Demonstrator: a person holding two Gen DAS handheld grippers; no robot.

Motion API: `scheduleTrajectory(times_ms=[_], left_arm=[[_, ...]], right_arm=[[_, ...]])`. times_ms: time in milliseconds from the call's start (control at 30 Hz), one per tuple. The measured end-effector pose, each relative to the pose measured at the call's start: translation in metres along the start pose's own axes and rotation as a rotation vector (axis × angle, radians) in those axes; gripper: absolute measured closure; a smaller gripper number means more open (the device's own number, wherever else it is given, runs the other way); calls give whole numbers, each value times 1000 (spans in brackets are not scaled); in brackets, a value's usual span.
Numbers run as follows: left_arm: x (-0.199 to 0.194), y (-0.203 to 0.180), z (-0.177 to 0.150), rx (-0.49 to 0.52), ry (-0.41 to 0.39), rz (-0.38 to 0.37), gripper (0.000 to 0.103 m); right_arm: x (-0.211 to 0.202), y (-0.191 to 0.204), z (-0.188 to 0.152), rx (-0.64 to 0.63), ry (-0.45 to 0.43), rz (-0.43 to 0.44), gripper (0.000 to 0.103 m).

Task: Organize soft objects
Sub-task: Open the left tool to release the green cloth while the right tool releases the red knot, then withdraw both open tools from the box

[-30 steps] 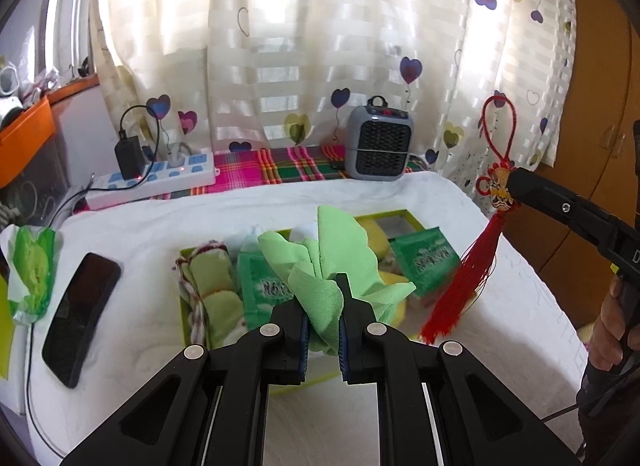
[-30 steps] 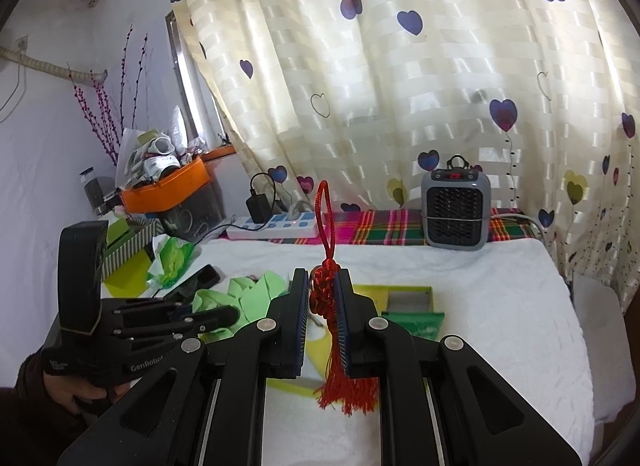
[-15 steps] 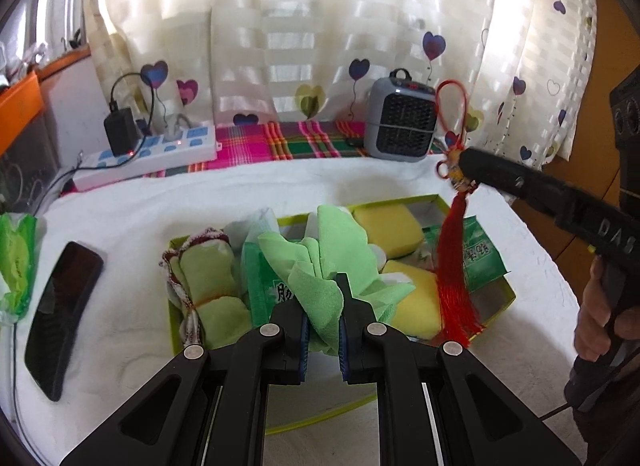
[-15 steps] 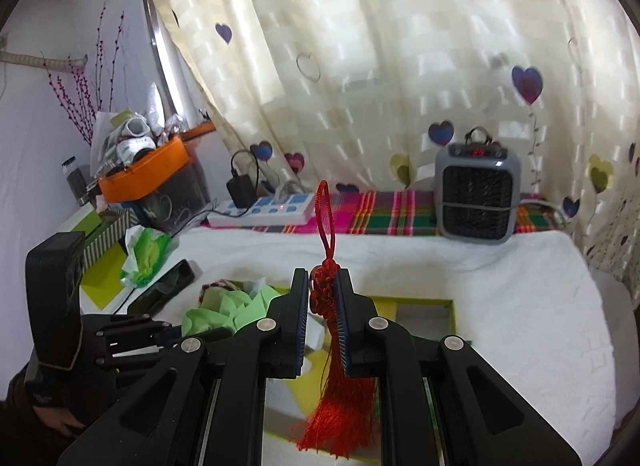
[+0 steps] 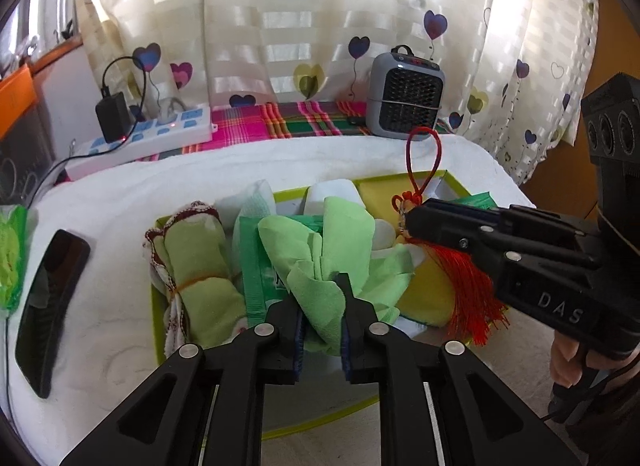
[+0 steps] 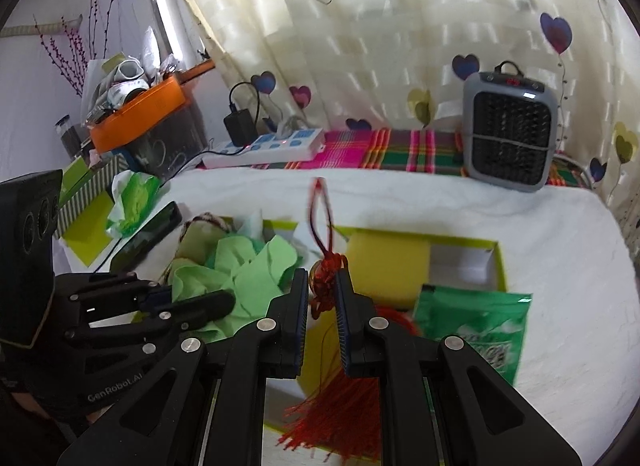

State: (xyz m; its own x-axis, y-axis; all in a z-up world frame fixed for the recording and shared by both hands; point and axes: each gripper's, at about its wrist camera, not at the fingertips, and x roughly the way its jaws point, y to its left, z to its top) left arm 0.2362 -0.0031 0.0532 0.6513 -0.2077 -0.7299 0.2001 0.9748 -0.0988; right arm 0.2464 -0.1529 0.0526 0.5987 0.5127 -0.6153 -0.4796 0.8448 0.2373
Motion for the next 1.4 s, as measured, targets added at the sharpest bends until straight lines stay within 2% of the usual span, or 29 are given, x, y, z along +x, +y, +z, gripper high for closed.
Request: scheduleTrajectory(times_ms=[233,333,400,467,633,867,1033,1400], left_arm=[[-3,-1,-2,0,2,8,80],[-6,-2,-4,-8,3,4,74],[-9,-2,-7,-10,0,4,70],[-13,-3,-8,-12,-2,4,67],[-24,-7,-14,-16,-11,9,63],[-37,-14,-26,-26,-12,22,59],[-46,-18,-38,-44,-8,40,59],[-55,-25,-75,-69,51,75,58]], right_arm=[[0,1,-2,16,5,7,88],[-1,3,-6,16,11,10,83],[-3,4,-8,17,9,3,77],[-7,4,-9,31,0,6,65],[-21,6,-13,45,-30,11,64],[-41,12,-26,41,-49,-36,55],[-52,18,-40,1,-52,-111,54],[-67,9,-80,81,30,-197,53]])
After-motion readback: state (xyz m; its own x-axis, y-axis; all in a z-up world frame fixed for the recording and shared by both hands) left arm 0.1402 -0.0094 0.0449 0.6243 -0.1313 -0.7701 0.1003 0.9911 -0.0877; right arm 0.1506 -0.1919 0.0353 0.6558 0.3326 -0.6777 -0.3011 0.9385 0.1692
